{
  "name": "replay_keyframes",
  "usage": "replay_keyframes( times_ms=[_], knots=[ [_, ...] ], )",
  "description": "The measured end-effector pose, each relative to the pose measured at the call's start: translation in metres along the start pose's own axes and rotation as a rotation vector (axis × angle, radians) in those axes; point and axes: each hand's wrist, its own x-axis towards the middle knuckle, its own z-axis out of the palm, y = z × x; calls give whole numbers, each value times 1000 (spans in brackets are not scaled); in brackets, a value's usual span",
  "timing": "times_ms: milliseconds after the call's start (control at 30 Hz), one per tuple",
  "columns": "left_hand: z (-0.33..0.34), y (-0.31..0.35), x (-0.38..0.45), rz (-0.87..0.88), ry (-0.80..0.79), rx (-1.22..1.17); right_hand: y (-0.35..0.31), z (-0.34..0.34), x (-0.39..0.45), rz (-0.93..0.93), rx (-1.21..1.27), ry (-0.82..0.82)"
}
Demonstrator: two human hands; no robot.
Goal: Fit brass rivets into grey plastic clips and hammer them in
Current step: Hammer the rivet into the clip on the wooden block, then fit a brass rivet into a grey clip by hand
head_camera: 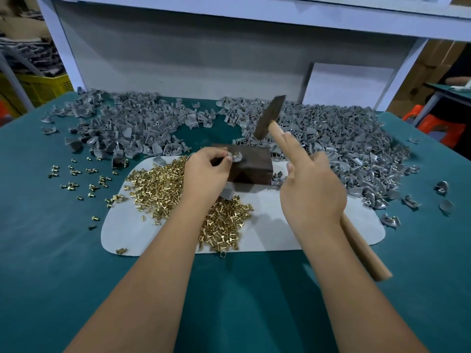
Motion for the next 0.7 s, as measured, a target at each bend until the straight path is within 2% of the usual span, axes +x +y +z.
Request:
replay_keyframes(
  times_ms=[167,433,567,633,700],
  knots=[
    [-2,6,-1,-103,-28,-92,26,4,8,150,-79,-24],
    [-5,8,-3,-142,-45,-152,42,19,6,226,-131,-249],
    [-5,8,-3,-142,-53,-144,37,20,5,197,-199,-196],
    [-6,8,-4,-127,-79,-150,36,22,3,139,-263,-111],
    [-6,8,-6,-63,-96,-106,29,21,2,60,-161,1]
  ],
)
